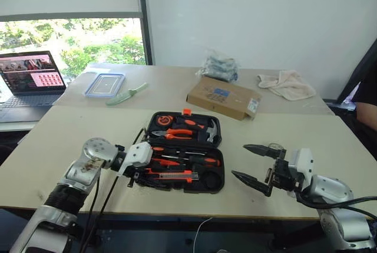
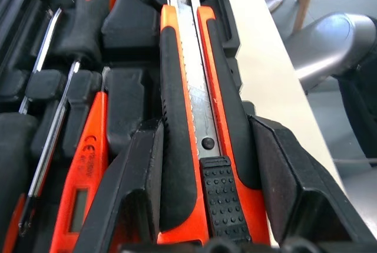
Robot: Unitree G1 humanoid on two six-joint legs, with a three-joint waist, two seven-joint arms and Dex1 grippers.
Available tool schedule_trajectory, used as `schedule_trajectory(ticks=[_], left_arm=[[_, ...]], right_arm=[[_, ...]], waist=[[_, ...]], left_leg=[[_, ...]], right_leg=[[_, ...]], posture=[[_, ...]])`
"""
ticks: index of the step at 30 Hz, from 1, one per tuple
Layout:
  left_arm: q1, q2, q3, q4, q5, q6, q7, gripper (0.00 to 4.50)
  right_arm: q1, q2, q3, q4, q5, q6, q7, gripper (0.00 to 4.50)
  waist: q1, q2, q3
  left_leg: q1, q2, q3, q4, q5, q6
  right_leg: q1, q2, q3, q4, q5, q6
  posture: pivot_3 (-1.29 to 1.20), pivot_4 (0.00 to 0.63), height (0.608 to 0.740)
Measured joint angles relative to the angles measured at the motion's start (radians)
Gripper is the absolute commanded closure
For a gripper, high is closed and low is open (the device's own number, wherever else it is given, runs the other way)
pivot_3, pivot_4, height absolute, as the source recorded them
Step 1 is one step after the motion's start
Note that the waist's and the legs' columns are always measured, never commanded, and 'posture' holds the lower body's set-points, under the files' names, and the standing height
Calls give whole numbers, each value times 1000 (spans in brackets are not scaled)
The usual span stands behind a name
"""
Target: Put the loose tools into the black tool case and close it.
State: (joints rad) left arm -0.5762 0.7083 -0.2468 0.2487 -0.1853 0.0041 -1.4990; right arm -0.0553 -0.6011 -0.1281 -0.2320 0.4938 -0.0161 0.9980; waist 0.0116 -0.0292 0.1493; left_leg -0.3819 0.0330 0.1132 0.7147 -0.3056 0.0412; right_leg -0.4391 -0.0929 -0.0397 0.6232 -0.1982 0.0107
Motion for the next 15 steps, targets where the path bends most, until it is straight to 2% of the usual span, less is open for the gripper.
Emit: schedule_trajectory(ticks=[6, 14, 15], left_arm=[[-37, 1, -20, 47, 66, -42, 12, 2747], [-72, 4, -39, 65, 68, -38, -50, 2747], [-74, 4, -41, 65, 67, -31, -57, 2248]], right_arm=[[7, 0, 0, -14, 0, 1, -8, 0], [7, 0, 0, -14, 0, 1, -13, 0], [7, 0, 0, -14, 0, 1, -13, 0]], waist=[[0, 0, 0], [-1, 0, 0], [-2, 0, 0]], left_leg=[[0, 0, 0, 0, 0, 0], [0, 0, 0, 0, 0, 0], [0, 0, 0, 0, 0, 0]], right_leg=[[0, 0, 0, 0, 0, 0], [0, 0, 0, 0, 0, 0], [0, 0, 0, 0, 0, 0]], posture=[[0, 150, 740], [0, 150, 740], [0, 150, 740]])
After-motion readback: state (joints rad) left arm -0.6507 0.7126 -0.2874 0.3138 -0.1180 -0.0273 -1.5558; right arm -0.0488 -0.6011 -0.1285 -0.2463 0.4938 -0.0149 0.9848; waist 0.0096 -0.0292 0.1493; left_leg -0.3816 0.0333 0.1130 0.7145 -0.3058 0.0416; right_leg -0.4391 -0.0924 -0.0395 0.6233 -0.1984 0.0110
